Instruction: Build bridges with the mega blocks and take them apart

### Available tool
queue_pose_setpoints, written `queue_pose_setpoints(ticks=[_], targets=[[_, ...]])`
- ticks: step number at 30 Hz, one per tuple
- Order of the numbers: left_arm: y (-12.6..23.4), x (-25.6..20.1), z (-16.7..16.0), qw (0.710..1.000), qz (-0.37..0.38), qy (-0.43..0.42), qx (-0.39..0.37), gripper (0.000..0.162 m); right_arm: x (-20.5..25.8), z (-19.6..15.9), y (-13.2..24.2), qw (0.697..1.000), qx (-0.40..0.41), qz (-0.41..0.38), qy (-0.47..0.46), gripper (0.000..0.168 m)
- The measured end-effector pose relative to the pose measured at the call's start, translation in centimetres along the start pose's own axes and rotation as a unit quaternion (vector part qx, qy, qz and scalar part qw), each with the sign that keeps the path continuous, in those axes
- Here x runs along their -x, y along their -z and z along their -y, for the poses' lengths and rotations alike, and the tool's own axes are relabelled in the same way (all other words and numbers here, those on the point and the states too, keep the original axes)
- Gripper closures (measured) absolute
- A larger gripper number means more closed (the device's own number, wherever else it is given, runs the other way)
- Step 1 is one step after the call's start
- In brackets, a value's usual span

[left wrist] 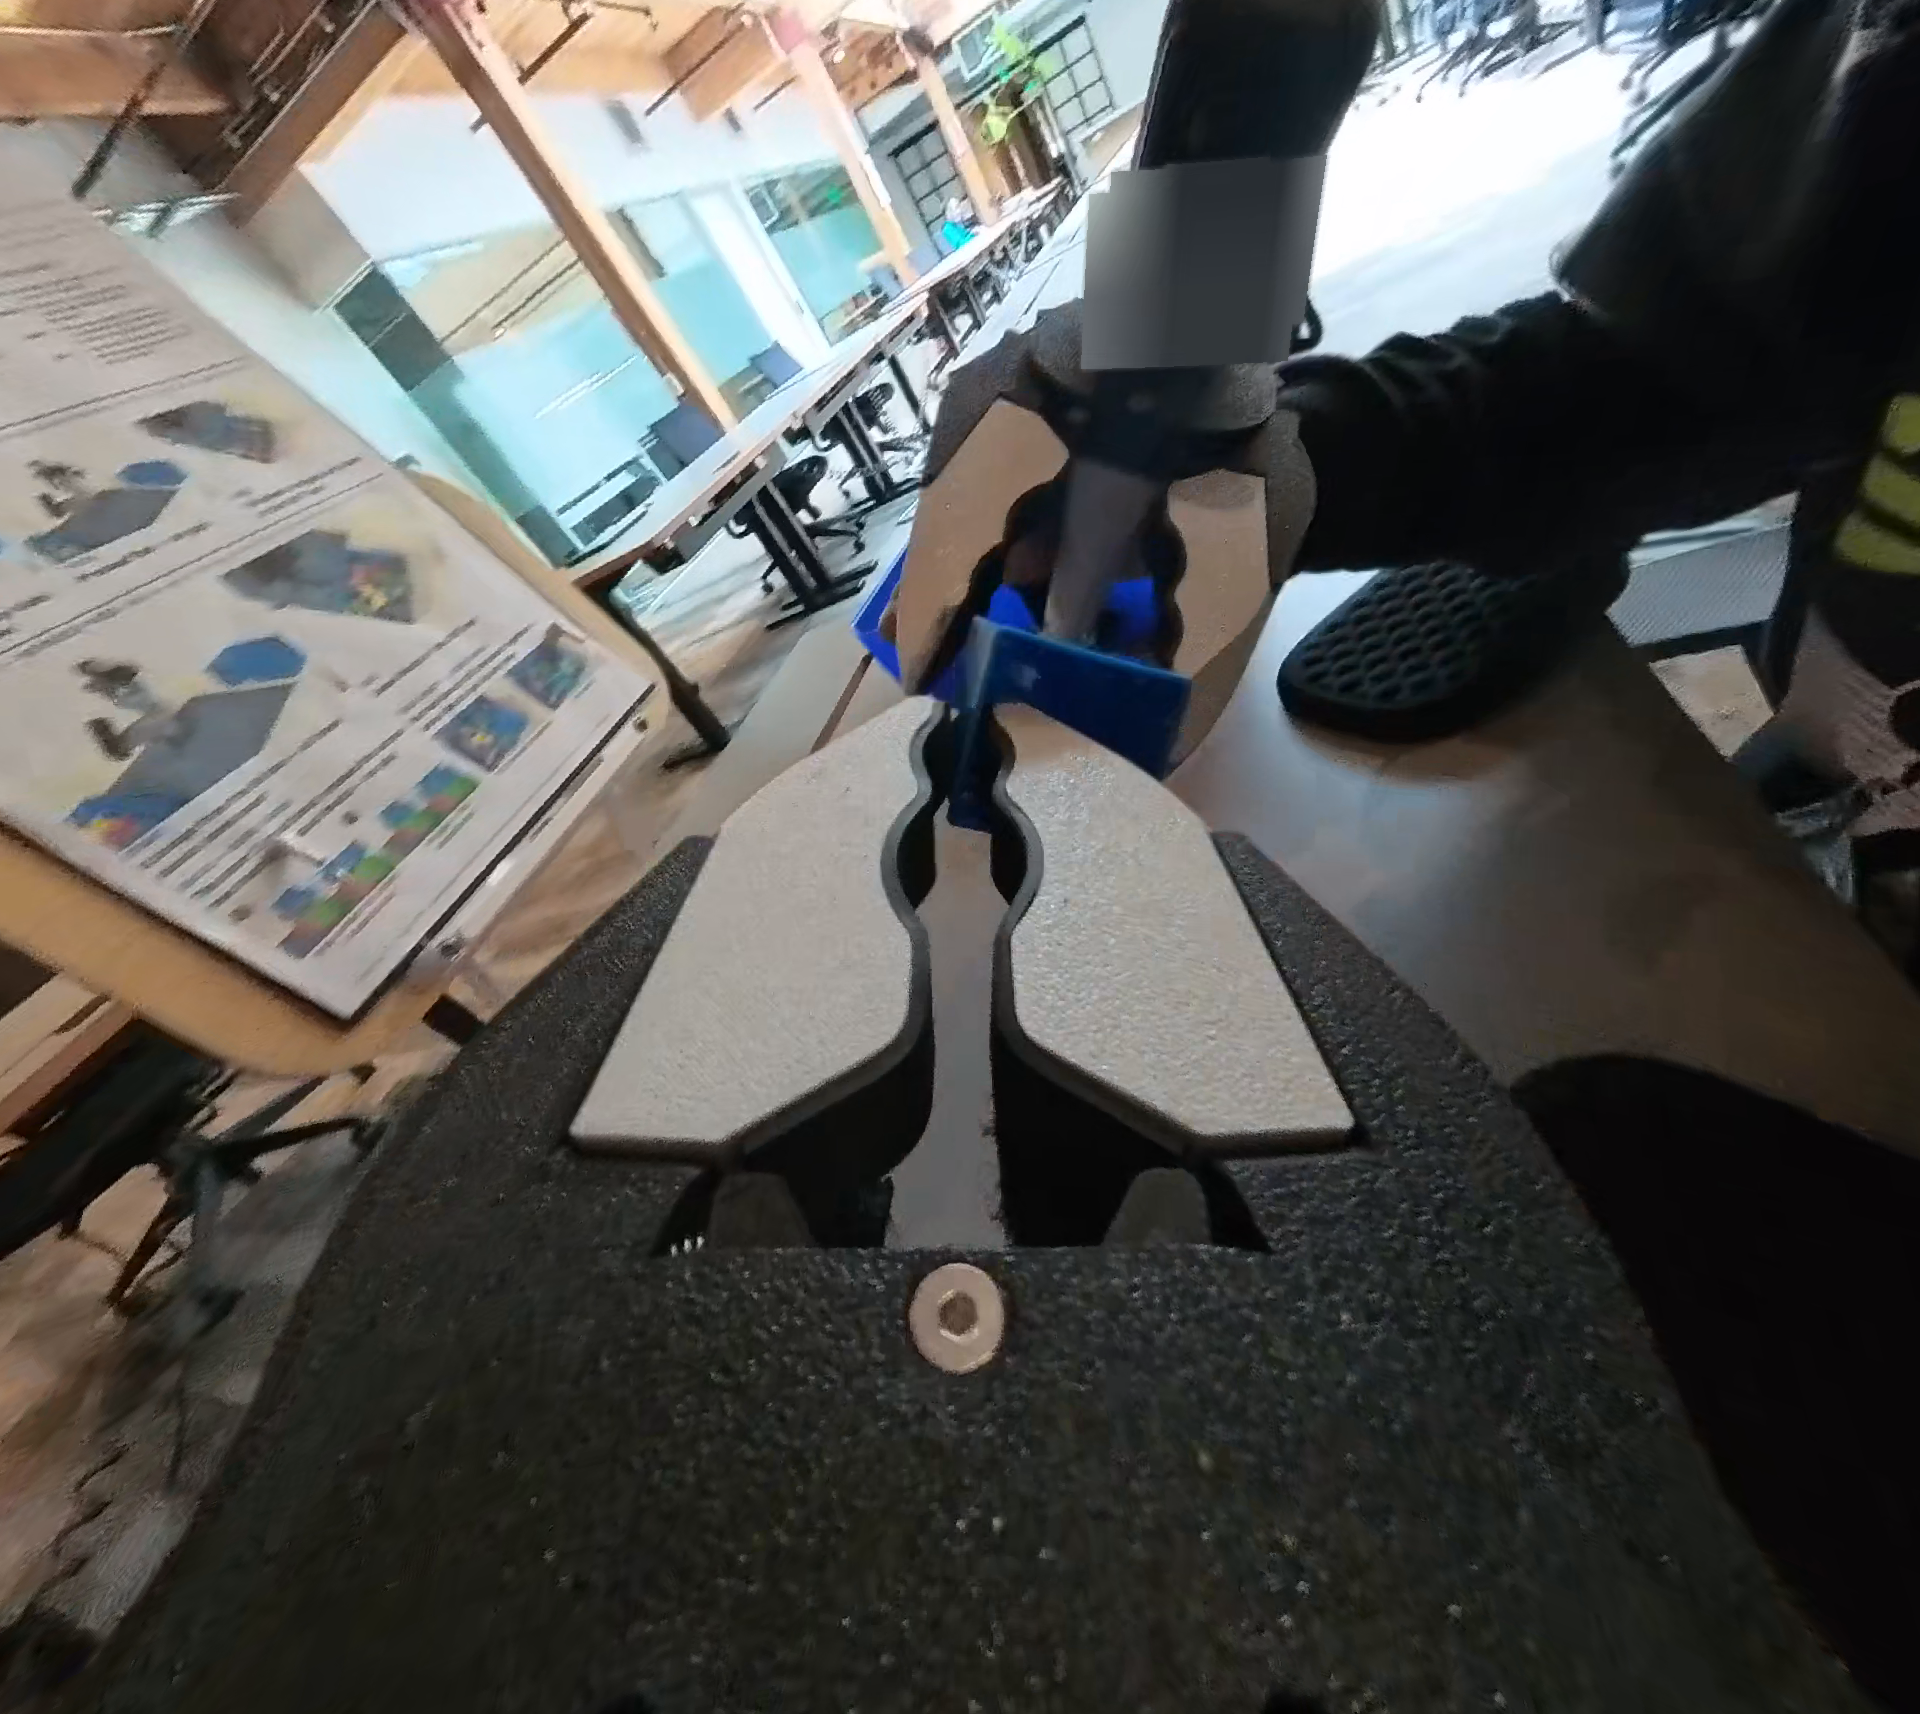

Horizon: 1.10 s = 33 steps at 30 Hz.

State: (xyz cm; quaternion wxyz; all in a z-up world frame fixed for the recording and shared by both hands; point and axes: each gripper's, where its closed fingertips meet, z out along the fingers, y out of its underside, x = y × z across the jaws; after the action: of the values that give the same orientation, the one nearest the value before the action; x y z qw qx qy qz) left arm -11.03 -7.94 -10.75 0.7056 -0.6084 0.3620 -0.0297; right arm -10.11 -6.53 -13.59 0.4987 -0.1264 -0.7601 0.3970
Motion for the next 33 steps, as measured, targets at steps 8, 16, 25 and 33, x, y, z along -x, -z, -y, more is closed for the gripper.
queue_pose_setpoints(ticks=[8, 16, 25, 33], targets=[[-3.3, -2.1, 0.5, 0.999, -0.041, 0.013, -0.019, 0.156, 0.7, 0.5, 2.6, 0.999, -0.029, 0.017, 0.01, 0.139], [-3.5, -3.2, -0.6, 0.999, -0.03, -0.002, 0.023, 0.112, 1.1, -2.1, 4.7, 0.999, 0.028, 0.037, -0.017, 0.139], [-6.0, -4.6, -2.6, 0.996, -0.001, -0.03, 0.08, 0.122, 1.6, -2.0, 5.0, 0.998, 0.014, 0.038, -0.053, 0.139], [-5.9, -5.3, -4.3, 0.991, -0.038, -0.014, 0.13, 0.126, 3.1, -3.3, 4.9, 0.991, 0.071, 0.077, -0.084, 0.128]])
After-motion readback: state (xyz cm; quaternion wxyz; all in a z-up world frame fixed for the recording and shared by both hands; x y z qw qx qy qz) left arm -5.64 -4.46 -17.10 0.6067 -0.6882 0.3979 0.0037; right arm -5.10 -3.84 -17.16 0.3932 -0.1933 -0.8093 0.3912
